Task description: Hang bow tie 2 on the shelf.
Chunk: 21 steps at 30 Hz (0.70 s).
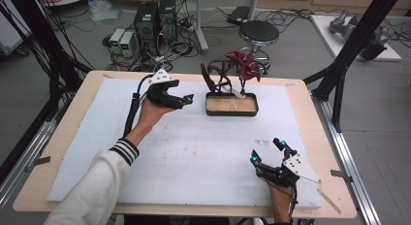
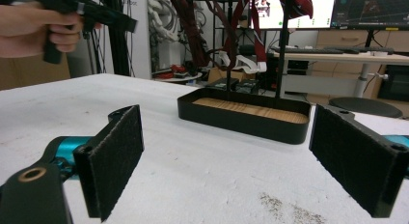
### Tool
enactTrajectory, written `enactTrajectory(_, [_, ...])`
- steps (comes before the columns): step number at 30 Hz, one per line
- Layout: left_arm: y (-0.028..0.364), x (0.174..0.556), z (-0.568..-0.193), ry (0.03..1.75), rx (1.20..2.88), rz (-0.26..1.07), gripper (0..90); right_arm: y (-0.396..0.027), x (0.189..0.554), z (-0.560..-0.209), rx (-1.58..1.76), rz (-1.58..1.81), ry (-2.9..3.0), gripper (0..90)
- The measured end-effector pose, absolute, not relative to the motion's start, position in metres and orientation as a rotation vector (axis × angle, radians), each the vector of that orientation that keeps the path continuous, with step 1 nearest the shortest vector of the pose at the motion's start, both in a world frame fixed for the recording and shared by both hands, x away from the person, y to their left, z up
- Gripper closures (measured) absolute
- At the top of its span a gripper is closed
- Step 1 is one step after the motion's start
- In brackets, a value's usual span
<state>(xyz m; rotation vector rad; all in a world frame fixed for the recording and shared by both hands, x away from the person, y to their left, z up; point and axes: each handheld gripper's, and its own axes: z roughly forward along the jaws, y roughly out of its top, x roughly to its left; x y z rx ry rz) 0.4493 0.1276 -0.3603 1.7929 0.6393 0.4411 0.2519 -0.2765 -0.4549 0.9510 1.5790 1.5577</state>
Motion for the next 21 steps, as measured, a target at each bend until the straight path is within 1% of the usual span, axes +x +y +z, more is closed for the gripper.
enactTrajectory(8, [0.172, 0.406, -0.363, 0.608, 1.782, 0.485, 11.9, -0.276, 0.251, -0.455, 0.949, 1.555, 1.581, 11.2])
enactTrajectory(11, [0.192, 0.391, -0.368, 0.615, 1.746, 0.504, 11.9, -0.276, 0.251, -0.455, 0.950, 1.555, 1.578, 11.2])
enactTrajectory(14, [0.212, 0.372, -0.377, 0.604, 1.699, 0.539, 11.9, -0.276, 0.251, -0.455, 0.945, 1.555, 1.574, 11.2])
enactTrajectory(21, [0.251, 0.334, -0.402, 0.617, 1.629, 0.539, 11.9, -0.275, 0.251, -0.455, 0.950, 1.550, 1.575, 11.2])
